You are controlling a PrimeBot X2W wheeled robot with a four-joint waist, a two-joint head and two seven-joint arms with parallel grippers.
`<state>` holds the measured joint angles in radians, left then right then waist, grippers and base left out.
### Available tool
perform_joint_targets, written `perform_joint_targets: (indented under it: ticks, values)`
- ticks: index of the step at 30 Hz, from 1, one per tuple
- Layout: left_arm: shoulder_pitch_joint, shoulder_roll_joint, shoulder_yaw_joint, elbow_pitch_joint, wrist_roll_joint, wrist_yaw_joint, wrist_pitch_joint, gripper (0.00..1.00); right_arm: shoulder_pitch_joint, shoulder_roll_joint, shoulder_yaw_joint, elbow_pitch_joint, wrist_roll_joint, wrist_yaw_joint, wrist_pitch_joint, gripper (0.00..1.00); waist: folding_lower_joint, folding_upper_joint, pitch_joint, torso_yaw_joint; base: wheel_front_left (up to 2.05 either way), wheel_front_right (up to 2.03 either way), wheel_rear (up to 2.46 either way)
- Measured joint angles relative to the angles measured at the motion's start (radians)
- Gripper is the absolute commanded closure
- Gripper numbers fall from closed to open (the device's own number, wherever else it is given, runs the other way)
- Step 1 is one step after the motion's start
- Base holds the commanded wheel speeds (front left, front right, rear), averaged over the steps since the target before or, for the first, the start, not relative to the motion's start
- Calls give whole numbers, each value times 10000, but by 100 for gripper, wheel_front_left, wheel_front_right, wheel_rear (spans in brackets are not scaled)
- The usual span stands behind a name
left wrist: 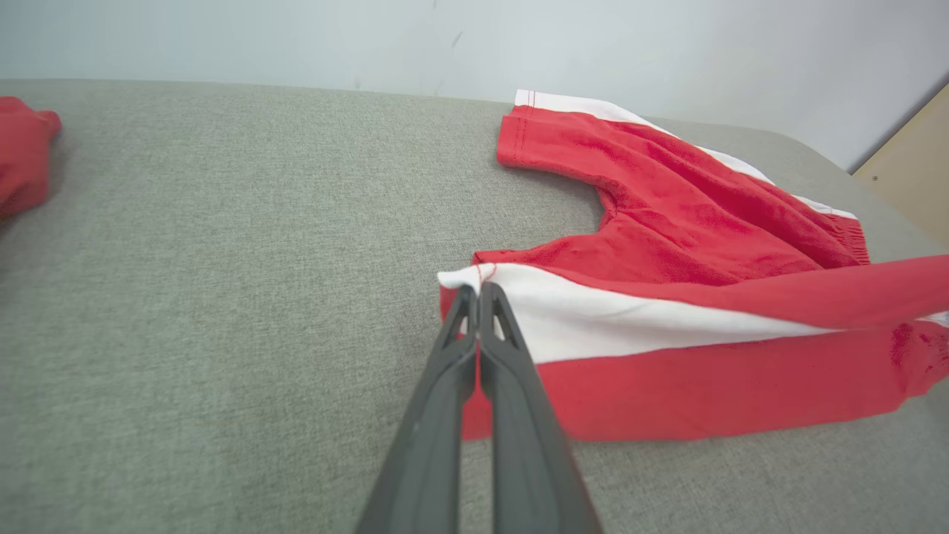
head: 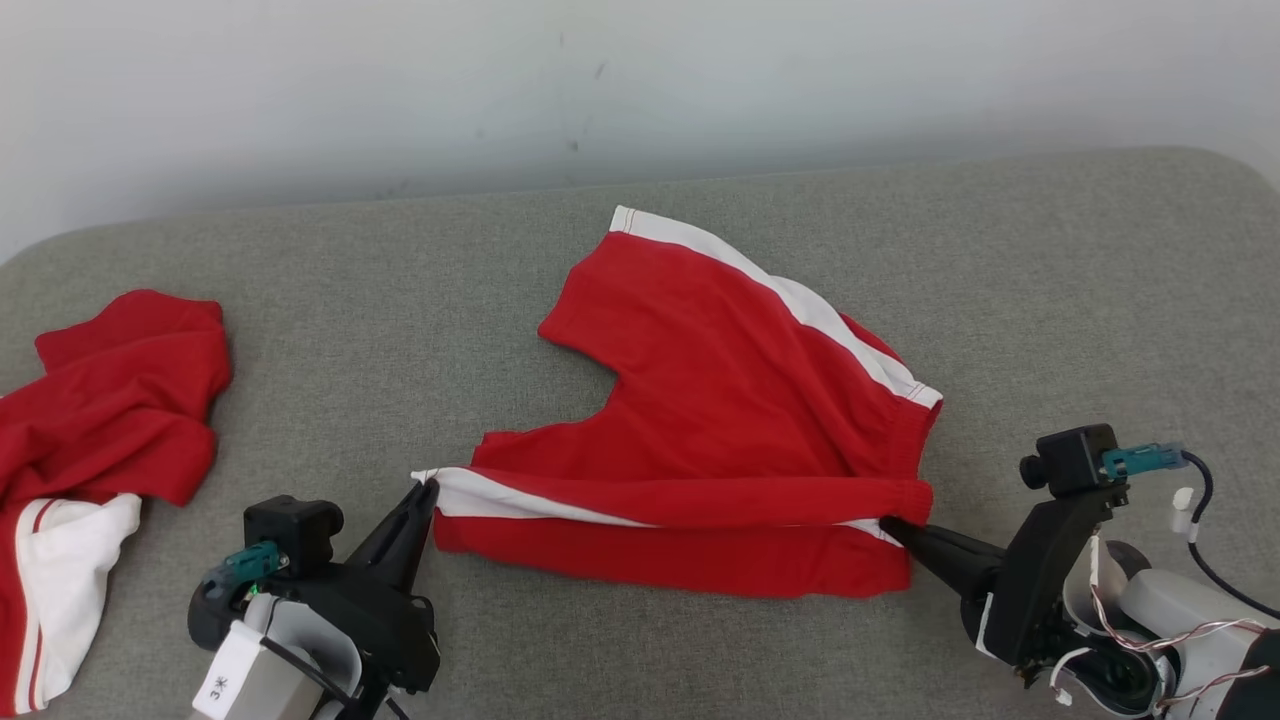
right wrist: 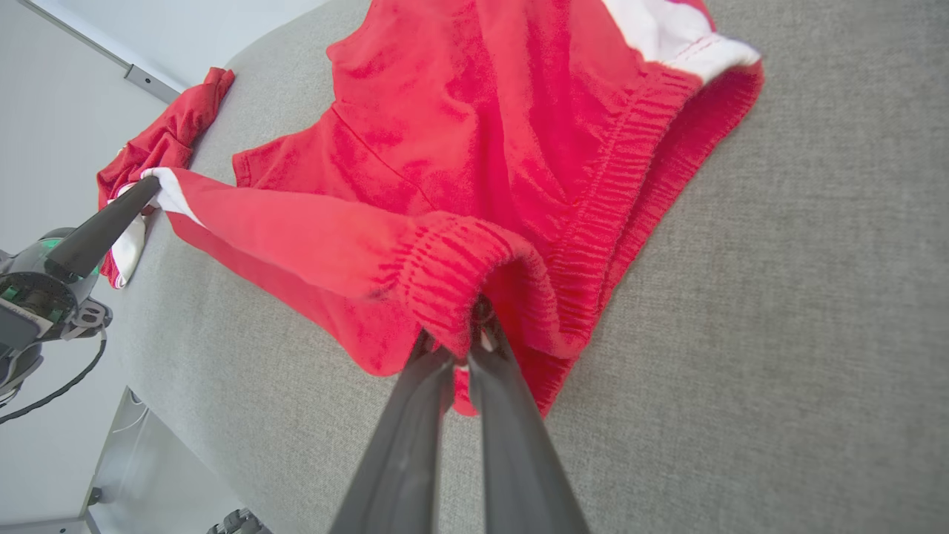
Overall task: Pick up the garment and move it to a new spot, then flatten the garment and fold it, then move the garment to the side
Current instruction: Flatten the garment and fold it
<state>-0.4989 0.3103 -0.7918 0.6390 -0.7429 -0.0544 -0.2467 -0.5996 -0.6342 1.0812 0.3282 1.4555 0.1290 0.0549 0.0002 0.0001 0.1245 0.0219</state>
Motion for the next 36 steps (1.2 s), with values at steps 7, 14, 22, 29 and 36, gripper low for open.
perform_joint_targets:
  ticks: [7,14,22,29,36]
  values:
    - [-25,-132,-15,351,36,-75,-2,100,-32,142,75,211,128,0,215,100,-1,0,70,11,0,0,0]
    - [-108,-198,192,447,36,-59,-4,100,-494,242,-115,378,115,0,119,100,-1,0,107,-62,0,0,0]
    - [-390,-339,303,481,219,13,-8,100,-900,644,-94,957,-502,0,-305,0,-2,0,167,-182,0,0,0]
    - [-386,-393,464,424,224,54,-23,100,-838,199,-13,430,-936,0,-790,0,-2,0,302,-302,0,0,0]
    - [-386,-410,652,253,324,104,-36,100,-195,-165,244,-422,-1283,0,-1239,0,-2,0,434,-398,0,0,0]
